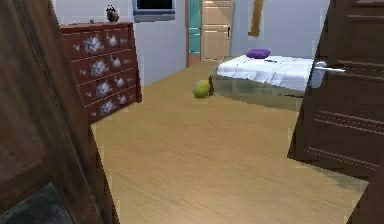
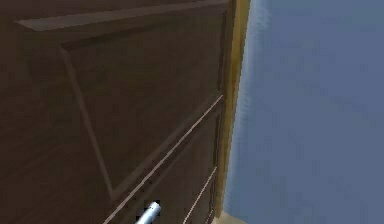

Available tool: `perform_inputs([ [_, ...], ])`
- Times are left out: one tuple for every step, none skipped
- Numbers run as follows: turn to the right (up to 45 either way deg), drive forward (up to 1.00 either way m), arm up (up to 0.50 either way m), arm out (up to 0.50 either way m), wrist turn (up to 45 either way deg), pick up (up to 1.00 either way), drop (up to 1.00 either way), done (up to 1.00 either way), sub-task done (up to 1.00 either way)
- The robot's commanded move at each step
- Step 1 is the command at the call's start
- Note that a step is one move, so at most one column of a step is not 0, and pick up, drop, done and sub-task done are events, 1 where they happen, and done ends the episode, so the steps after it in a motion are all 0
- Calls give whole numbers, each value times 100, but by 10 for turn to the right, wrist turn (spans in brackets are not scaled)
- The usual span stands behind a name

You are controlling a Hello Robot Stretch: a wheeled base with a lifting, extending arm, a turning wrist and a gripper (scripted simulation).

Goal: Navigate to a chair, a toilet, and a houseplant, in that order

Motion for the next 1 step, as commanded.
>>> perform_inputs([
  [-420,0,0,0,0,0,0,0,0],
])
